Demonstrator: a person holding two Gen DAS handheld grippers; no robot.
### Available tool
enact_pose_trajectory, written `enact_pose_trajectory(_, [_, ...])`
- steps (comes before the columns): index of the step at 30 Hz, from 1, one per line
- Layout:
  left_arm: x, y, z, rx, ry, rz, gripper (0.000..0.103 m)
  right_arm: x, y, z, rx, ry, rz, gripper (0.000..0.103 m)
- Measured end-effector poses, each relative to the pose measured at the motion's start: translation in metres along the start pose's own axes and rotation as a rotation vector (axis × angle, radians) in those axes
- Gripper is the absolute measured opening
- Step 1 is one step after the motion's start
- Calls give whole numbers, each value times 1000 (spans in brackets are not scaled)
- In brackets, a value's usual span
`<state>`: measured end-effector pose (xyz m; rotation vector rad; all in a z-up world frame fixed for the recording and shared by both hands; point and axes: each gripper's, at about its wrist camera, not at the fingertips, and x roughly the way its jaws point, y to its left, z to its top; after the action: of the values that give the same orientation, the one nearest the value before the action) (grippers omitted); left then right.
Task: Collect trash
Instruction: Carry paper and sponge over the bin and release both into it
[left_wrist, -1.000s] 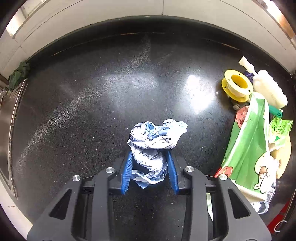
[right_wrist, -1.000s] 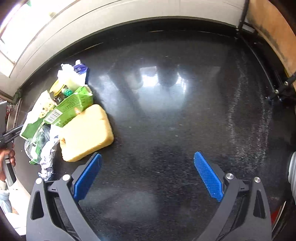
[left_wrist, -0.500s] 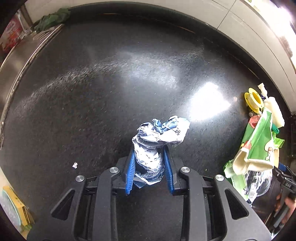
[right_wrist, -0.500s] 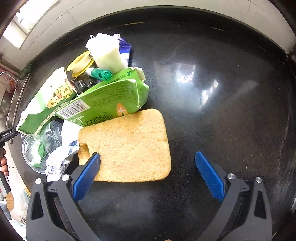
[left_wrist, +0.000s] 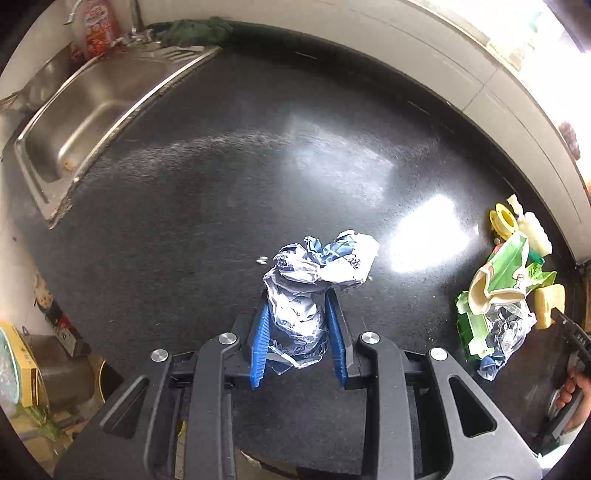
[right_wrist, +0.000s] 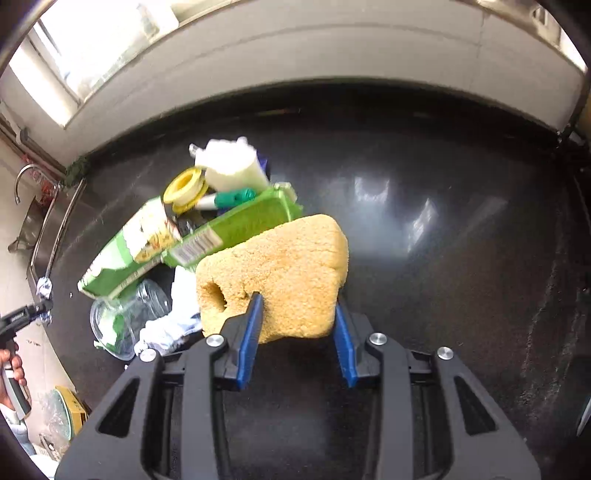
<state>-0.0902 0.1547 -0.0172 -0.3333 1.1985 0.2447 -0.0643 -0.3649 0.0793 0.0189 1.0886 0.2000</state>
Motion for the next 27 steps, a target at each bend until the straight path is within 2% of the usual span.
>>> enact_pose_trajectory(5, [-48,42,-5,-98,-66,81,28,-59,-10,41,-23,-136,-5,29])
enact_pose_trajectory(6, [-55,52,-7,-122,-81,91,28,-57,-11,56,-12,-148,18,29])
enact_pose_trajectory(9, [-73,69,-28,-182,-111,106,28,-69,-7,74,10,-178,89,28])
enact_pose_trajectory(12, [-83,80,-50,-225,-115,124,28,-69,17,89,-17,-172,178,28])
enact_pose_trajectory(15, [-85,89,-72,-276,-109,136,28,-43,64,96,-107,-125,276,28])
enact_pose_trajectory(20, [-99,111,-107,-357,-115,159,28,8,176,88,-305,-10,407,27])
enact_pose_trajectory(23, [-111,132,-134,-420,-114,187,28,44,258,69,-424,56,463,27])
enact_pose_trajectory(26, [-122,154,-166,-498,-111,215,28,63,335,54,-549,113,511,27])
enact_pose_trajectory(27, [-126,161,-177,-524,-110,225,28,73,355,39,-580,128,524,27])
